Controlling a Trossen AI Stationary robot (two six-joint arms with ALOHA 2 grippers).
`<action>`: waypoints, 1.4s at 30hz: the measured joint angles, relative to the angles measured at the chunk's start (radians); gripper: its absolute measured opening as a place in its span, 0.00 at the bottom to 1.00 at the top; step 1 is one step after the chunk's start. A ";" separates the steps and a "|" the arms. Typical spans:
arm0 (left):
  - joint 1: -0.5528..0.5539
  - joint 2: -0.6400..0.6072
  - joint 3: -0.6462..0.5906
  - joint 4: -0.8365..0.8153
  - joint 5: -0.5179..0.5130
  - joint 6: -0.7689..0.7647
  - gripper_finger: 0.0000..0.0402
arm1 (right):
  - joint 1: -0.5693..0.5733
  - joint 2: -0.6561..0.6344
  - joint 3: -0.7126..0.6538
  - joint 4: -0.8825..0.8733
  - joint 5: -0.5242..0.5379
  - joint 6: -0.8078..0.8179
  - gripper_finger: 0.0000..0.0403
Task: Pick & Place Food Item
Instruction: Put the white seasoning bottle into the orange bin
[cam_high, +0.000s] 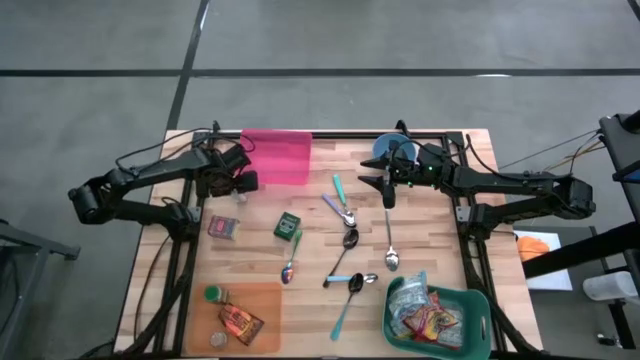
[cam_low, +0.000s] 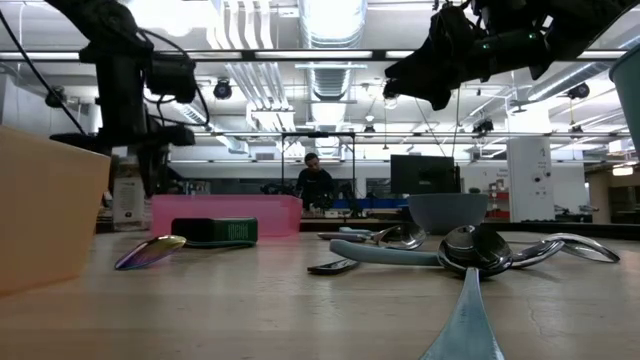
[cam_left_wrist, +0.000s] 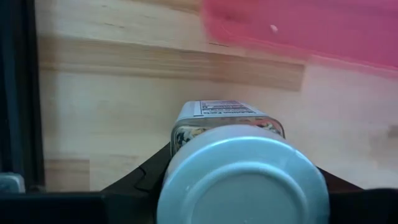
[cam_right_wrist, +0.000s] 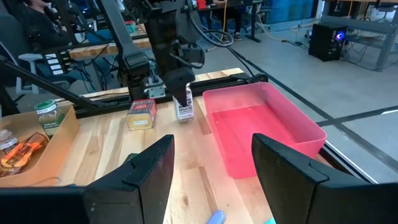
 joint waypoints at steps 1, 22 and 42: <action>-0.010 0.000 0.015 -0.017 0.004 0.000 0.47 | 0.000 0.000 0.000 0.000 0.000 0.000 0.52; -0.759 -0.001 0.472 -0.359 -0.076 -0.250 0.47 | 0.000 -0.001 0.000 0.000 0.000 0.000 0.52; -1.213 0.139 0.508 -0.271 -0.122 -0.603 0.49 | 0.000 -0.001 0.000 0.000 0.000 0.000 0.52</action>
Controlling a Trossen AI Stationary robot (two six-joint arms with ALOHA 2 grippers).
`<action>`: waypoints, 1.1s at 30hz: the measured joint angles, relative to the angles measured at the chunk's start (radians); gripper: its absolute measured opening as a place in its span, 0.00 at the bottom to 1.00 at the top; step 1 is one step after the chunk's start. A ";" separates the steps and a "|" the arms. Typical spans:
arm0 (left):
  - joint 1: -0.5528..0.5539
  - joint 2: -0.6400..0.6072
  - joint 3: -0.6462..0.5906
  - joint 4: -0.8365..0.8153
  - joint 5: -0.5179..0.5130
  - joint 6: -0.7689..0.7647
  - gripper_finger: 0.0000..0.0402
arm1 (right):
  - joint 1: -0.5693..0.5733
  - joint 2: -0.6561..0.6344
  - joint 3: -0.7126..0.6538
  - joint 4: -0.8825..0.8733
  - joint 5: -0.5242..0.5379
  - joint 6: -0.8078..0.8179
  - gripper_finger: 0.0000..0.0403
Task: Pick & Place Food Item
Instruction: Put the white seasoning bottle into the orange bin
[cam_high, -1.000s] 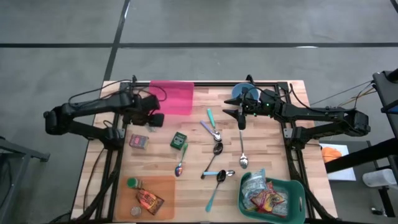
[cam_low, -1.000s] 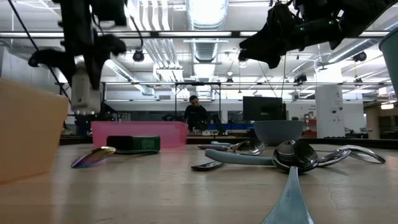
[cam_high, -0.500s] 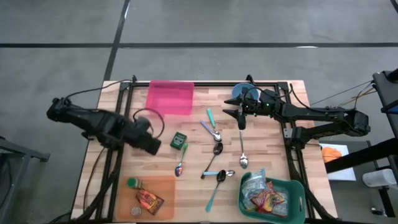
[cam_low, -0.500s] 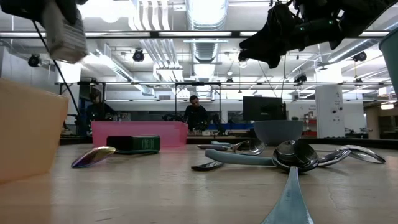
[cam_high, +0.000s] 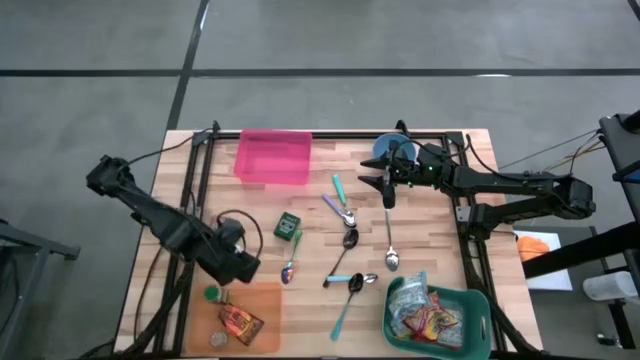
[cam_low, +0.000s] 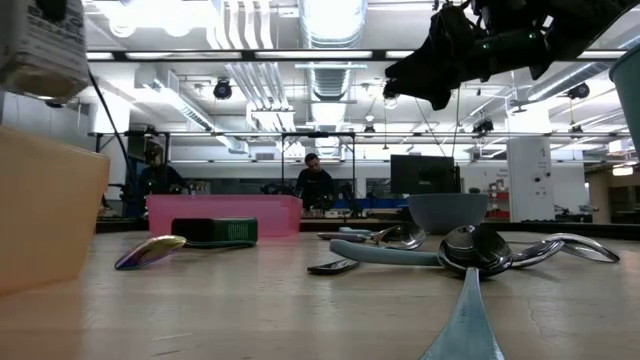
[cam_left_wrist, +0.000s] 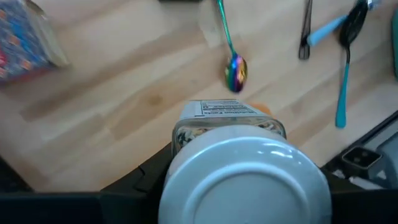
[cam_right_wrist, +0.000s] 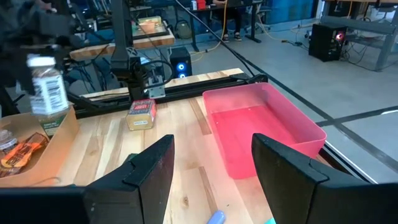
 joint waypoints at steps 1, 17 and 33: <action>-0.008 0.019 0.007 0.004 0.012 -0.004 0.49 | 0.000 0.000 0.000 0.000 0.000 0.000 0.52; -0.116 0.354 0.219 -0.034 0.035 -0.044 0.48 | 0.000 0.000 0.000 0.000 0.000 0.000 0.52; -0.099 0.371 0.043 0.186 0.023 0.007 0.48 | 0.000 0.000 0.000 0.000 0.000 0.000 0.52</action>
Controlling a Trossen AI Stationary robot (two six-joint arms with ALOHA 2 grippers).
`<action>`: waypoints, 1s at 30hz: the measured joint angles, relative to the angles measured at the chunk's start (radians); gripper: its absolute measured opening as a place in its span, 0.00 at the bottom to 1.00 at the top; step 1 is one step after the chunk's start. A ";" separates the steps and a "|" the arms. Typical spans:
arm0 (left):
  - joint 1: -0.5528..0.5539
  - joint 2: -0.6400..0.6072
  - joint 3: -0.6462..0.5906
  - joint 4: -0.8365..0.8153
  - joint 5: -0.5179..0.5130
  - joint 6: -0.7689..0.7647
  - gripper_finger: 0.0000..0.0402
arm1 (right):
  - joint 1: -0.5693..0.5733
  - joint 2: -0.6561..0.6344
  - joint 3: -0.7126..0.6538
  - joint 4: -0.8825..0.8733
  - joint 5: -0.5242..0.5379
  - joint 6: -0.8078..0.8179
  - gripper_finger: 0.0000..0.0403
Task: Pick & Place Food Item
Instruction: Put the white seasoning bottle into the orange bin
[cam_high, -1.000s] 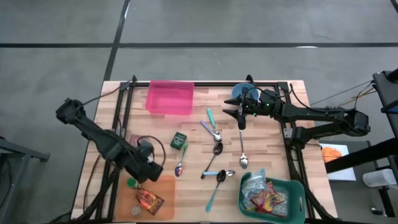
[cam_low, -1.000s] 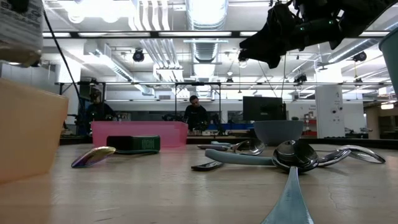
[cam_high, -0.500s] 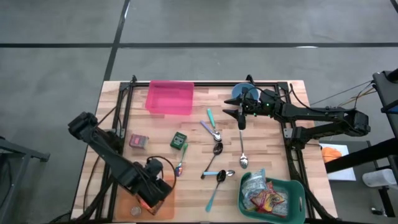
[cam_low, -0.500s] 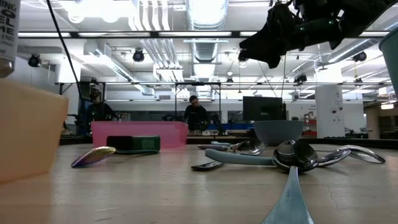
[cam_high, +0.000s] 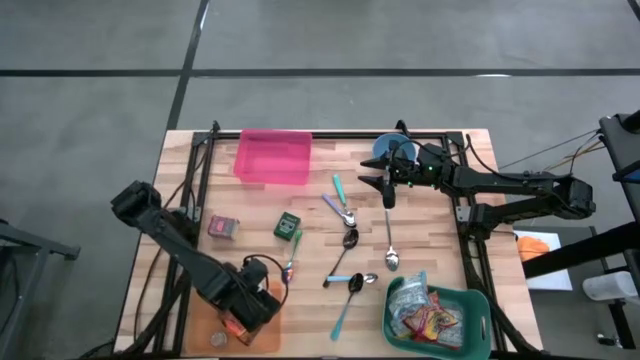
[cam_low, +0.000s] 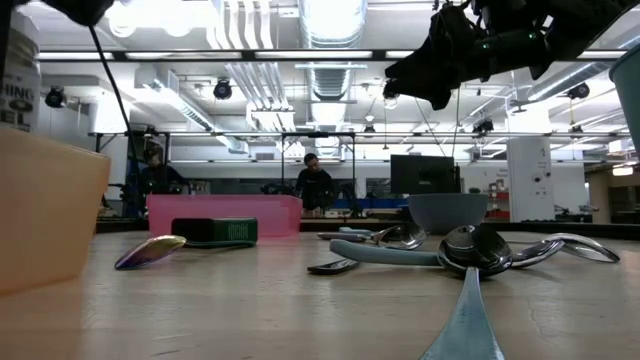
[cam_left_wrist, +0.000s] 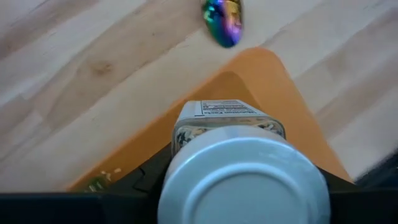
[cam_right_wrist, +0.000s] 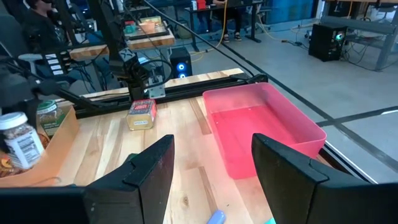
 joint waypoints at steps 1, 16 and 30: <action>0.003 0.000 -0.007 0.001 0.000 0.006 0.48 | 0.000 0.000 0.000 0.000 0.000 0.000 0.52; 0.029 -0.004 -0.135 0.119 0.076 -0.002 0.50 | 0.000 0.000 0.000 0.000 0.000 0.000 0.52; 0.029 -0.026 -0.149 0.125 0.076 -0.033 0.51 | 0.000 0.000 0.000 0.000 0.000 0.000 0.52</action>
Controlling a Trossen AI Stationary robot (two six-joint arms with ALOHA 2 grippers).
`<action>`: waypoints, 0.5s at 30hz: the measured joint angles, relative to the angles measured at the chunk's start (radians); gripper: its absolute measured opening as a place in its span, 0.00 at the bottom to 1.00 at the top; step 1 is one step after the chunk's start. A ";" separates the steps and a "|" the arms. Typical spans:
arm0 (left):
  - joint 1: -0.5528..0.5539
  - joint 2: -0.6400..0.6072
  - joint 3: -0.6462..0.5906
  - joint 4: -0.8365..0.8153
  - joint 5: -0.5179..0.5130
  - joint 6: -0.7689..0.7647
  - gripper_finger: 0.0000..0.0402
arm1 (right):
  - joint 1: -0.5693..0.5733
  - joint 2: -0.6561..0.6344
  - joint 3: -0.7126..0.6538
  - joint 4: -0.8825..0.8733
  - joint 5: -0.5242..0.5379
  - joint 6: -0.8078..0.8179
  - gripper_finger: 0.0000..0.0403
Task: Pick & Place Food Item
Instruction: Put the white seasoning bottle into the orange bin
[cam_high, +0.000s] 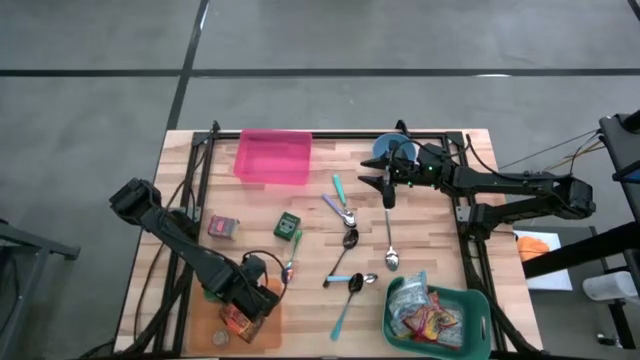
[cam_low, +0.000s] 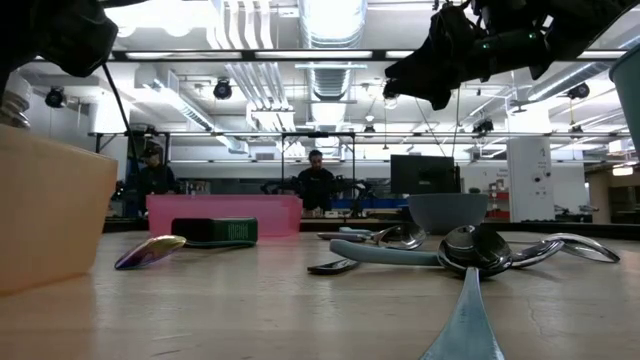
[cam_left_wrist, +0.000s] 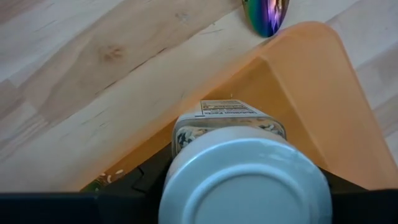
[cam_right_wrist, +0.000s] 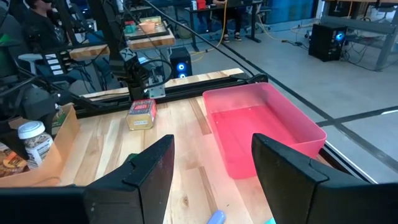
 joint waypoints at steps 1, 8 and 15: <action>0.000 0.000 0.000 -0.001 0.000 0.000 0.51 | 0.000 0.000 0.000 0.000 0.000 0.000 0.52; 0.000 0.000 0.000 -0.002 0.000 -0.008 0.55 | 0.000 0.001 0.000 0.000 0.000 0.000 0.52; 0.000 -0.001 0.000 0.000 0.000 -0.008 0.71 | 0.000 0.001 0.000 0.000 0.000 0.000 0.52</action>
